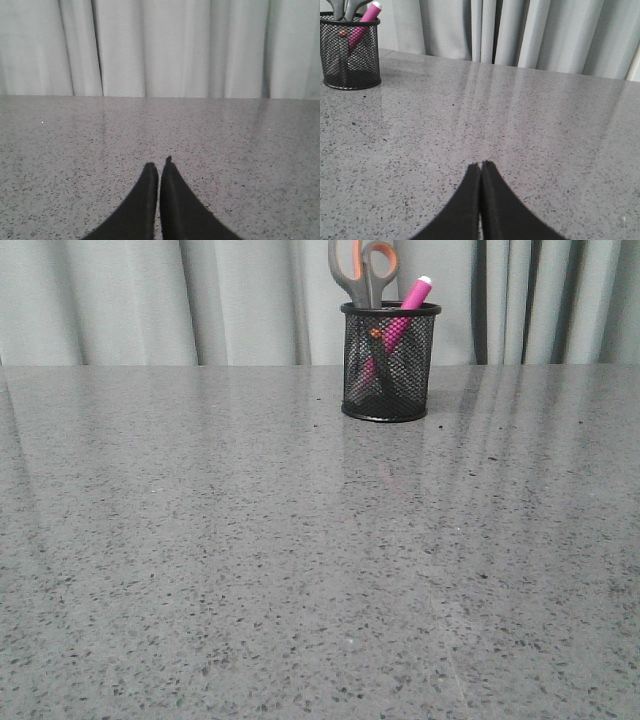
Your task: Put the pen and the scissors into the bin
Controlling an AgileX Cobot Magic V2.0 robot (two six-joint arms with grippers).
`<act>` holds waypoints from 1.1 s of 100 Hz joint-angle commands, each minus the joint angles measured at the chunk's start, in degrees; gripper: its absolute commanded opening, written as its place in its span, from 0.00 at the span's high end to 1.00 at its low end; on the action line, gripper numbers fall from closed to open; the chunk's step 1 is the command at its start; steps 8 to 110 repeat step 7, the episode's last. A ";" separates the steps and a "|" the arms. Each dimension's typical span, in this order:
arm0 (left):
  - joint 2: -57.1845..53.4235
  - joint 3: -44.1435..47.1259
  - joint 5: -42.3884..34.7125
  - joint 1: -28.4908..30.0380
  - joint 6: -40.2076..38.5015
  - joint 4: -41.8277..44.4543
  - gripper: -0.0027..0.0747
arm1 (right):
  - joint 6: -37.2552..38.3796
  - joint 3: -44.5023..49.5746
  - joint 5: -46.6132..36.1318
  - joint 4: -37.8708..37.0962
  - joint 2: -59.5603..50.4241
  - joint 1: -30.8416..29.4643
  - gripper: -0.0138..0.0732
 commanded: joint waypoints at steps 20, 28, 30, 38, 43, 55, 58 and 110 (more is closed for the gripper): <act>-1.78 2.60 -4.03 0.17 -0.56 -0.49 0.99 | 0.21 0.84 -4.31 -0.46 -1.09 -0.24 0.92; -1.78 2.60 -4.03 0.17 -0.56 -0.49 0.99 | 0.21 0.84 -4.31 -0.46 -1.09 -0.24 0.92; -1.78 2.60 -4.03 0.17 -0.56 -0.49 0.99 | 0.21 0.84 -4.31 -0.46 -1.09 -0.24 0.92; -1.78 2.60 -4.03 0.17 -0.56 -0.49 0.99 | 0.21 0.84 -4.31 -0.46 -1.09 -0.24 0.92; -1.78 2.60 -4.03 0.17 -0.56 -0.49 0.99 | 0.21 0.84 -4.31 -0.46 -1.09 -0.24 0.92; -1.78 2.60 -4.03 0.17 -0.56 -0.49 0.99 | 0.21 0.84 -4.31 -0.46 -1.09 -0.24 0.92; -1.78 2.60 -4.03 0.17 -0.56 -0.49 0.99 | 0.21 0.84 -4.31 -0.46 -1.09 -0.24 0.92; -1.78 2.60 -4.03 0.17 -0.56 -0.49 0.99 | 0.21 0.84 -4.31 -0.46 -1.09 -0.24 0.92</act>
